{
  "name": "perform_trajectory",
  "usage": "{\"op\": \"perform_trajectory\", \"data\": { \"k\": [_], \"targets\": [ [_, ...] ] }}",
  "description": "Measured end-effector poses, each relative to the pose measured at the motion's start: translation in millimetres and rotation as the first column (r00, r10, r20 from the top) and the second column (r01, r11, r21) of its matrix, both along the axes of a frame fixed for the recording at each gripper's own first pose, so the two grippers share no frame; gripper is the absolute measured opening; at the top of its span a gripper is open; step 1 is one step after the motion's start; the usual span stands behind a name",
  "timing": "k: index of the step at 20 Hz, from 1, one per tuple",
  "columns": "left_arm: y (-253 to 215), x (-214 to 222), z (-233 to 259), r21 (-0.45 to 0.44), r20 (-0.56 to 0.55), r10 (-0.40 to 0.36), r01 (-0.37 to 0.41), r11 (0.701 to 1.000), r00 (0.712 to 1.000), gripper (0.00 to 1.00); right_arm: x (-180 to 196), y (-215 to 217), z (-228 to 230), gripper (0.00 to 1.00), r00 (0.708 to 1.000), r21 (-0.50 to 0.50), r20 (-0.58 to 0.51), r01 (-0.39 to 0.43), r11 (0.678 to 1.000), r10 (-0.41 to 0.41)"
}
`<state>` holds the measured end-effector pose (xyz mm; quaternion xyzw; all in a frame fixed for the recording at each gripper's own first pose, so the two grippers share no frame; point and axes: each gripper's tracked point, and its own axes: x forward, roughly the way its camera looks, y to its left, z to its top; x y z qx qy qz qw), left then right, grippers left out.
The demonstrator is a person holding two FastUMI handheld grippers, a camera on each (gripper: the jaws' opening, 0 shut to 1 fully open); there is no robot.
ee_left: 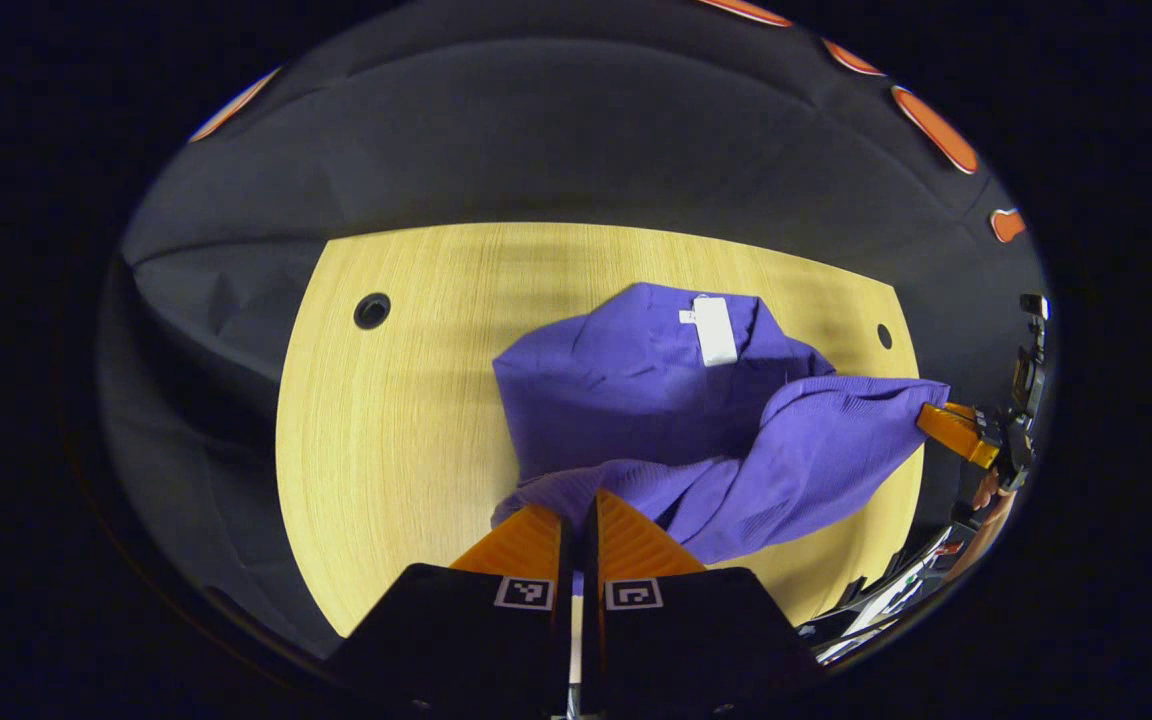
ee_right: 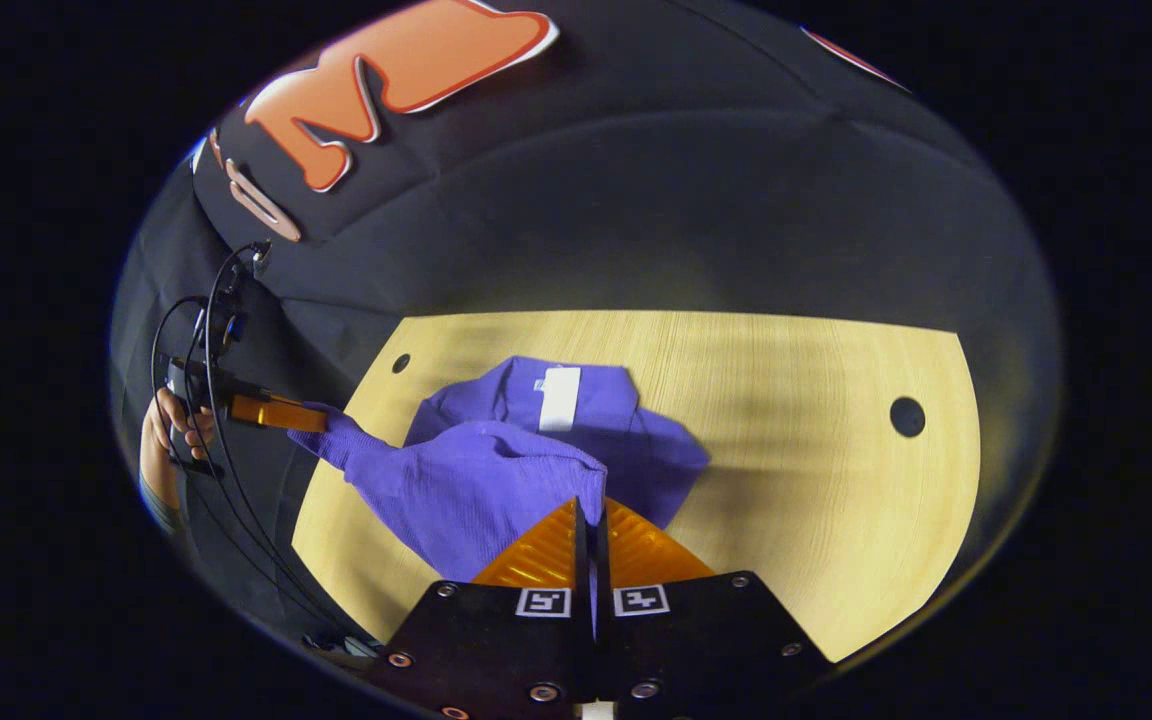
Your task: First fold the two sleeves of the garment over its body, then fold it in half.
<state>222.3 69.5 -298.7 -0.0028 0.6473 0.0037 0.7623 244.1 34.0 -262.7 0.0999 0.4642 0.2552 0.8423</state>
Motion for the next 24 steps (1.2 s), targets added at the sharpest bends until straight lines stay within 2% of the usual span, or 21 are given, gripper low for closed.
{"op": "perform_trajectory", "data": {
  "k": [2,4,7,8,10,11,13,14,19,20,21,22,23,24],
  "targets": [
    [6.1,29.4,-10.2,0.027,0.008,-0.001,0.001,1.0,1.0,0.05,26.2,-2.5,-7.9,0.01,1.0,-0.021,0.002,0.025,0.999,-0.025],
    [23.6,52.4,-25.3,0.135,0.039,-0.016,0.011,0.991,0.999,0.06,55.4,-13.6,-18.6,0.01,0.995,-0.051,0.028,0.099,0.994,-0.098],
    [21.4,74.4,-24.7,0.156,0.156,-0.02,-0.005,0.988,0.988,0.18,64.7,-20.8,-20.7,0.06,0.987,-0.043,0.043,0.155,0.987,-0.153],
    [17.9,77.7,-19.1,0.16,0.201,-0.023,-0.009,0.987,0.979,0.22,64.5,-25.3,-19.8,0.12,0.986,-0.05,0.054,0.163,0.985,-0.16],
    [7.0,91.4,-6.8,0.148,0.31,-0.03,-0.017,0.989,0.95,0.31,65.9,-29.8,-11.7,0.21,0.979,-0.059,0.093,0.185,0.981,-0.179],
    [1.5,89.9,2.9,0.138,0.346,-0.031,-0.018,0.99,0.938,0.41,67.2,-33.6,-5.5,0.22,0.974,-0.056,0.117,0.2,0.978,-0.192],
    [-10.8,76.3,10.0,0.149,0.394,-0.04,-0.021,0.989,0.918,0.55,65.1,-46.7,10.4,0.27,0.961,-0.048,0.158,0.238,0.97,-0.228],
    [-15.9,73.3,8.4,0.155,0.421,-0.048,-0.019,0.988,0.906,0.67,60.6,-52.5,19.9,0.33,0.954,-0.035,0.175,0.253,0.967,-0.243],
    [-33.3,45.3,49.9,0.142,0.577,-0.07,-0.015,0.99,0.813,0.73,36.0,-57.4,76.3,0.55,0.908,0.013,0.298,0.306,0.952,-0.296],
    [-38.0,39.2,62.6,0.139,0.603,-0.076,-0.011,0.99,0.794,0.73,26.7,-56.8,90.0,0.64,0.897,0.019,0.327,0.308,0.951,-0.297],
    [-45.3,31.1,75.2,0.132,0.63,-0.075,-0.011,0.991,0.773,0.75,17.1,-56.0,102.8,0.68,0.887,0.017,0.357,0.309,0.951,-0.295],
    [-54.2,23.3,86.4,0.122,0.658,-0.077,-0.005,0.993,0.749,0.77,7.7,-54.8,116.0,0.8,0.873,0.017,0.391,0.311,0.95,-0.292],
    [-59.2,10.5,98.6,0.116,0.676,-0.077,-0.002,0.993,0.733,0.87,-3.3,-50.2,128.7,0.85,0.86,0.013,0.422,0.309,0.951,-0.285],
    [-62.3,-1.0,109.2,0.114,0.693,-0.082,0.003,0.993,0.716,0.89,-13.1,-47.3,142.0,0.8,0.844,0.009,0.456,0.311,0.95,-0.281]
  ]
}}
